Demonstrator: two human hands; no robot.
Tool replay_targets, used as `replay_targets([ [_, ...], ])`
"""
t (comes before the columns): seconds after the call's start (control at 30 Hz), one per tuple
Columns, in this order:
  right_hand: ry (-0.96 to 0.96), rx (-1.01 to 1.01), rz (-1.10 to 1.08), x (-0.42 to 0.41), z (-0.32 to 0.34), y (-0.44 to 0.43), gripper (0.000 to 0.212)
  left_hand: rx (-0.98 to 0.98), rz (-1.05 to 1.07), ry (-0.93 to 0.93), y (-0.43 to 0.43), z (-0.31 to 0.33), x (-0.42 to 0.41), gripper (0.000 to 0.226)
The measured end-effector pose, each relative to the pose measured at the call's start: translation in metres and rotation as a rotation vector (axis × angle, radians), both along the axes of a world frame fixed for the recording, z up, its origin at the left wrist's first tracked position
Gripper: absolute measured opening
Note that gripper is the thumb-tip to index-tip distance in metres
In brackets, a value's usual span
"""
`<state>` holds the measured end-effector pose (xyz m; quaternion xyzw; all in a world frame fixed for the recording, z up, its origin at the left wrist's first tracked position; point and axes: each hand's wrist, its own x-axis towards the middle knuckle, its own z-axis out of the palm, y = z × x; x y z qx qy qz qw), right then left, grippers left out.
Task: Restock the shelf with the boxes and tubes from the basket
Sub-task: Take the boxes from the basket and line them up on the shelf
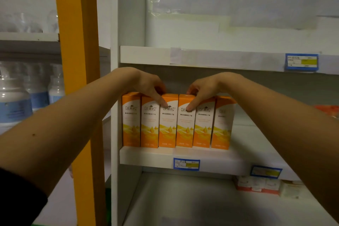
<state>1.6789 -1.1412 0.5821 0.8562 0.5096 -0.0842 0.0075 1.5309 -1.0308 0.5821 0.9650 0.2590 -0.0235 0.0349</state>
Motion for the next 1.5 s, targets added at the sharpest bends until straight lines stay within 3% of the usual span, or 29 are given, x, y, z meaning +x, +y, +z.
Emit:
replay_targets([
  [0.2,0.033,-0.021,0.033,0.001,0.002,-0.001,0.06,-0.004,-0.013,-0.046,0.004,-0.001,0.002,0.063],
  [0.33,0.043,-0.009,0.036,-0.001,0.002,-0.003,0.058,-0.021,-0.029,-0.052,0.003,-0.002,0.003,0.072],
  [0.5,0.065,-0.001,0.049,-0.001,0.004,-0.003,0.055,-0.055,-0.058,-0.036,0.004,-0.003,0.002,0.06],
  [0.83,0.064,0.004,0.037,-0.002,0.003,-0.006,0.058,-0.052,-0.065,-0.03,0.003,-0.003,-0.001,0.059],
  [1.03,0.041,0.069,0.033,-0.004,-0.003,-0.01,0.066,-0.048,-0.052,-0.027,0.002,-0.004,0.0,0.06],
  [1.27,-0.008,0.1,-0.033,0.012,0.007,-0.026,0.1,-0.042,-0.026,-0.052,-0.005,-0.001,0.007,0.073],
  [1.4,-0.013,0.013,-0.085,0.025,0.002,-0.032,0.08,-0.069,-0.063,-0.1,-0.015,-0.003,0.016,0.076],
  [1.5,-0.001,0.057,-0.072,0.027,-0.003,-0.032,0.068,-0.069,-0.105,-0.081,-0.021,-0.005,0.022,0.067],
])
